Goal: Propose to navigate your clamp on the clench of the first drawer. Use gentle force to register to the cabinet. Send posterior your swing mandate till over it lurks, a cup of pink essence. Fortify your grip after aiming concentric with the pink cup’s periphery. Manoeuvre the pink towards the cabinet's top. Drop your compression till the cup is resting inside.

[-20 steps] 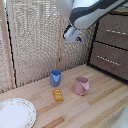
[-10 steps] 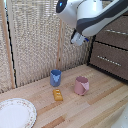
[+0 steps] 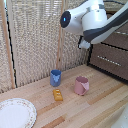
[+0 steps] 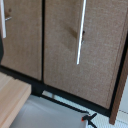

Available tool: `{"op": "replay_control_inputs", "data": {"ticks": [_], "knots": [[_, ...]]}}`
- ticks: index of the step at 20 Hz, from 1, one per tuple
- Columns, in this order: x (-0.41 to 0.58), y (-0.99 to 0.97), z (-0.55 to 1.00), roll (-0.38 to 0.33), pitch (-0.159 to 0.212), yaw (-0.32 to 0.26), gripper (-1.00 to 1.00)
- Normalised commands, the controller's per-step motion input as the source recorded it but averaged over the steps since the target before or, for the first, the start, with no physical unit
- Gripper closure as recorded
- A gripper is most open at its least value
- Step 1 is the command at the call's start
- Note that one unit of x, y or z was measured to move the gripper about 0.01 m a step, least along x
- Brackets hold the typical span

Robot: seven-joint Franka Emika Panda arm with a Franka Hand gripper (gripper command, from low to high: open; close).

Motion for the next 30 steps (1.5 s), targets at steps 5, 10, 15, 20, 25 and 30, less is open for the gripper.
{"op": "replay_control_inputs", "data": {"ticks": [5, 10, 15, 20, 25, 30], "knots": [[0.0, -0.61, -0.15, -0.238, -0.011, 0.095, -1.0], [0.01, -0.79, -0.04, -0.092, -0.013, 0.074, -1.0], [0.078, -0.78, 0.0, -0.079, -0.03, 0.013, -1.0], [0.2, -0.74, 0.08, -0.01, -0.011, -0.001, -1.0], [0.258, -0.49, 0.23, 0.065, -0.028, -0.017, -1.0], [0.076, -0.29, 0.08, 0.12, 0.064, 0.002, 1.0]]}}
